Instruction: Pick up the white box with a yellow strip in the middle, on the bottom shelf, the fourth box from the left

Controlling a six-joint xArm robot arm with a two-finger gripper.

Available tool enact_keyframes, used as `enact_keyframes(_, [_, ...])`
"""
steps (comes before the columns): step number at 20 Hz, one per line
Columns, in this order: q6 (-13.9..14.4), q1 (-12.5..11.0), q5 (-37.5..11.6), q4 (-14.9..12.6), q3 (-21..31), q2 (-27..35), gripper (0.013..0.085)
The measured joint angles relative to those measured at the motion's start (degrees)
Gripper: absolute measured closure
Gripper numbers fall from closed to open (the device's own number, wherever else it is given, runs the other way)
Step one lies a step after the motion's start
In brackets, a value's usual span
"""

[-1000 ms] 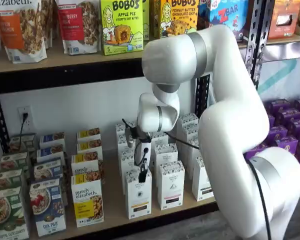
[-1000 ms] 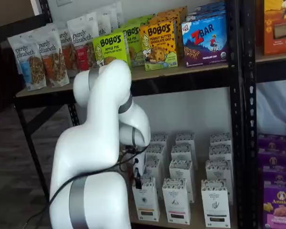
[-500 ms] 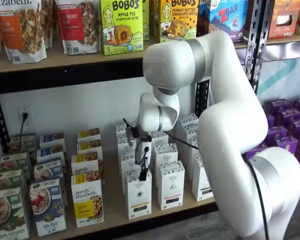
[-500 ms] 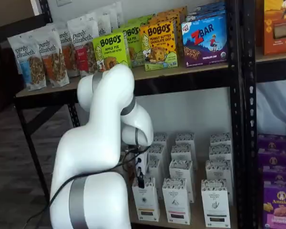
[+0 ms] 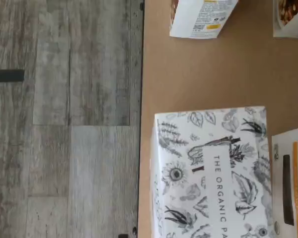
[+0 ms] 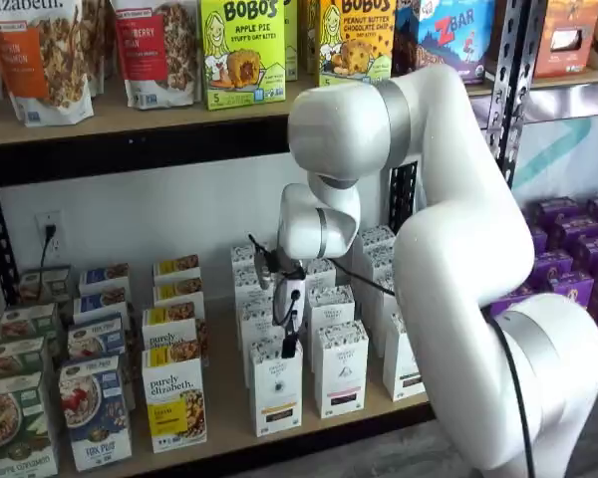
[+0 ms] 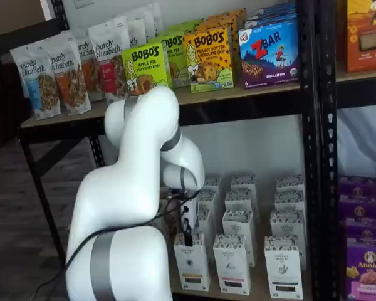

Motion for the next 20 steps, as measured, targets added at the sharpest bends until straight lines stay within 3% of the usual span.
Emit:
enact_keyframes(12, [5.5,1.3,1.9,-4.9,-5.2,4.4,0.0130])
enact_keyframes(20, [8.4,2.6,2.4,-6.7,-8.3,7.6,0.0130])
